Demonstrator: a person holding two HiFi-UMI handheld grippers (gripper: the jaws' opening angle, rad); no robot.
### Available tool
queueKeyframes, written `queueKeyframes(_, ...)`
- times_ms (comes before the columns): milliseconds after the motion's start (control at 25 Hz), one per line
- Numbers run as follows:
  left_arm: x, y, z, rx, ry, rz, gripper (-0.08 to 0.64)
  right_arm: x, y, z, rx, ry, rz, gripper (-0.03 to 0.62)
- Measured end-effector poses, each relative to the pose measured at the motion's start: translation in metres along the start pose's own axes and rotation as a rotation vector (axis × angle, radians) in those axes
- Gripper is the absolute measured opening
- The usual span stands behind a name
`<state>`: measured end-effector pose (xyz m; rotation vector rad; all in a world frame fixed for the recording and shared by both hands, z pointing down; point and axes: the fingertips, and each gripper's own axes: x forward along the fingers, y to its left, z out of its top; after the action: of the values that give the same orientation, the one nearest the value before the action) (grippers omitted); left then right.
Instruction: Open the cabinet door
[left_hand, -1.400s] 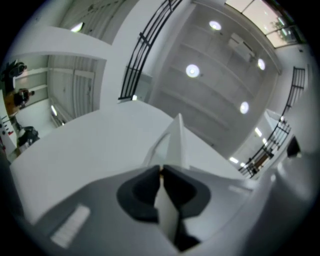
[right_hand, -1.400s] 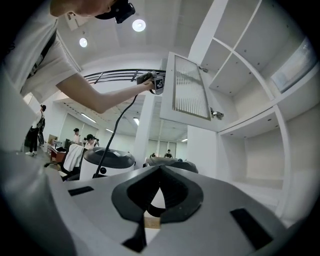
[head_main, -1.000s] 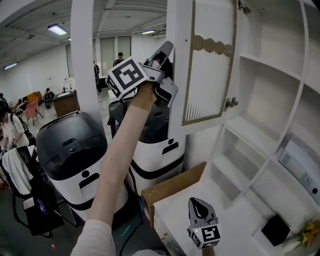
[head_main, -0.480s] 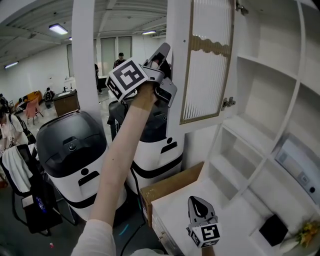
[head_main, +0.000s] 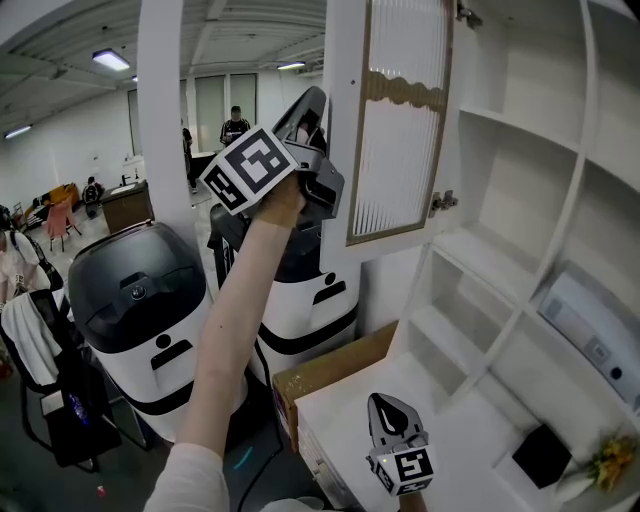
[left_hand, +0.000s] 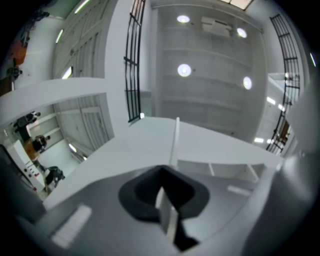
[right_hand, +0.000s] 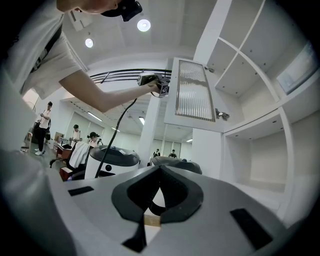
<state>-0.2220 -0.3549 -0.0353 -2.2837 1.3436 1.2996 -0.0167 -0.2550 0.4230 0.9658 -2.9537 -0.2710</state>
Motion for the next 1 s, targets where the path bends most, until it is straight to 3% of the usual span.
queueKeyframes(200,-0.006,0.002,0.007,0.055,-0.034,0.057,0.006,-0.004,-0.005,-0.003,0.001,0.002,0.003,0.000)
queueKeyframes(440,-0.017,-0.029,0.016,0.129,-0.037,0.028,0.057,-0.008,-0.005,-0.002,-0.002,0.002,0.022,0.000)
queueKeyframes(1000,-0.092,-0.110,-0.032,0.402,-0.013,0.042,0.005,-0.019,-0.005,0.004,-0.034,-0.018,0.005,0.000)
